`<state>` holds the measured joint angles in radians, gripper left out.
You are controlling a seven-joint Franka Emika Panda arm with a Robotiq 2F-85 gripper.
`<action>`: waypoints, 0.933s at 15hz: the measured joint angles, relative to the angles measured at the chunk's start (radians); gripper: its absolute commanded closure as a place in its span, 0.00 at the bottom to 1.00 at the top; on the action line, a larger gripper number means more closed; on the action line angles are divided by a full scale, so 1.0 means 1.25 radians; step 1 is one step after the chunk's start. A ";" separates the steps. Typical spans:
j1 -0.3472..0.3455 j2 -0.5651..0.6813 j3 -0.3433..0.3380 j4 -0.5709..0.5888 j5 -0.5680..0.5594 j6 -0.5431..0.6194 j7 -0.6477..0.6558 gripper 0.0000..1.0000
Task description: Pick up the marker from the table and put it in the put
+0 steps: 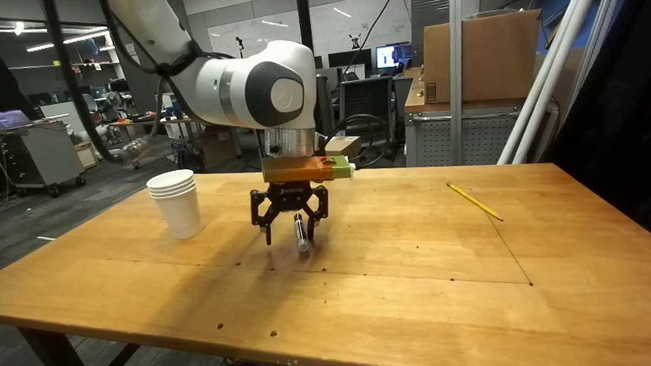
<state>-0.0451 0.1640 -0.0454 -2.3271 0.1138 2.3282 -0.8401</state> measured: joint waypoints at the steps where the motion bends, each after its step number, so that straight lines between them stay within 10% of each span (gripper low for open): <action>1: -0.002 0.000 0.000 0.000 -0.004 0.005 -0.001 0.55; 6: -0.011 0.000 0.000 -0.001 -0.013 0.019 -0.001 0.94; 14: -0.013 -0.010 0.007 -0.014 -0.012 0.032 0.016 0.93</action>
<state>-0.0608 0.1519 -0.0372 -2.3441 0.0983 2.3686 -0.8196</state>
